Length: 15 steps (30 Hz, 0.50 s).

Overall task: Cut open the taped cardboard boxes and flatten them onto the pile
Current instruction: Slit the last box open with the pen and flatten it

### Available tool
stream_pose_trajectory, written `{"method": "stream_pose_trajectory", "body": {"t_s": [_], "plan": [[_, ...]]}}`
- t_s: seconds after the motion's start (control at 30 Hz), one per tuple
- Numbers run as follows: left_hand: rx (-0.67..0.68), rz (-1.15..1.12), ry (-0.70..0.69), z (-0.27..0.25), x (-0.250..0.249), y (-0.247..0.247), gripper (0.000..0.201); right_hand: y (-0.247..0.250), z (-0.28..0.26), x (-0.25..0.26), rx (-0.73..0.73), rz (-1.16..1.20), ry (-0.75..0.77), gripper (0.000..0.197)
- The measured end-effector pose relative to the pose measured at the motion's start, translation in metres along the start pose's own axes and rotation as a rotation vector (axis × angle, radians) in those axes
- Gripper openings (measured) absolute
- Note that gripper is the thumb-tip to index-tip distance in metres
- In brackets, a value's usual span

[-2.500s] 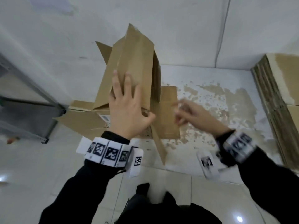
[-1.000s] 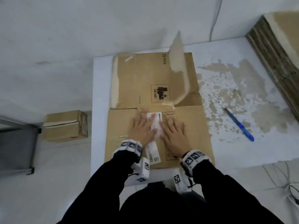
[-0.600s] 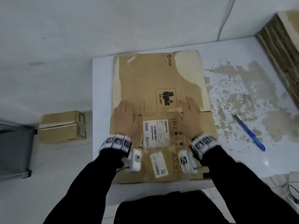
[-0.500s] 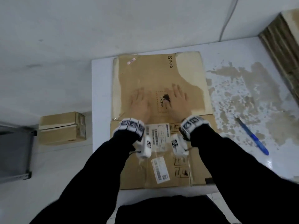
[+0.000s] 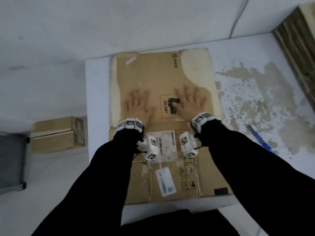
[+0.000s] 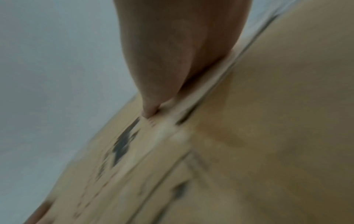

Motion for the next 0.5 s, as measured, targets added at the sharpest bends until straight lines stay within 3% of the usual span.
{"method": "stream_pose_trajectory", "body": {"t_s": [0.13, 0.23, 0.33, 0.5], "plan": [[-0.154, -0.144, 0.337, -0.059, 0.049, 0.004, 0.085, 0.014, -0.041, -0.083, -0.172, 0.118, -0.202, 0.067], [-0.347, -0.275, 0.550, -0.092, 0.049, 0.006, 0.079, 0.015, -0.073, -0.110, -0.337, 0.333, -0.317, 0.061], [-0.431, -0.490, 0.725, -0.108, 0.057, 0.003, 0.074, 0.006, -0.088, -0.128, -0.316, 0.576, -0.495, 0.052], [-0.623, -0.871, 0.580, -0.118, 0.075, 0.028, 0.035, 0.030, -0.107, -0.129, -0.345, 0.684, -0.386, 0.037]]}}
Point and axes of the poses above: each hand's wrist, its own z-axis towards the middle knuckle, its own y-axis out of the back of the hand, x = y × z, the point moved 7 cm from there along z, towards the middle knuckle, and after that the axes turned 6 degrees about -y, right-handed, at the moved point
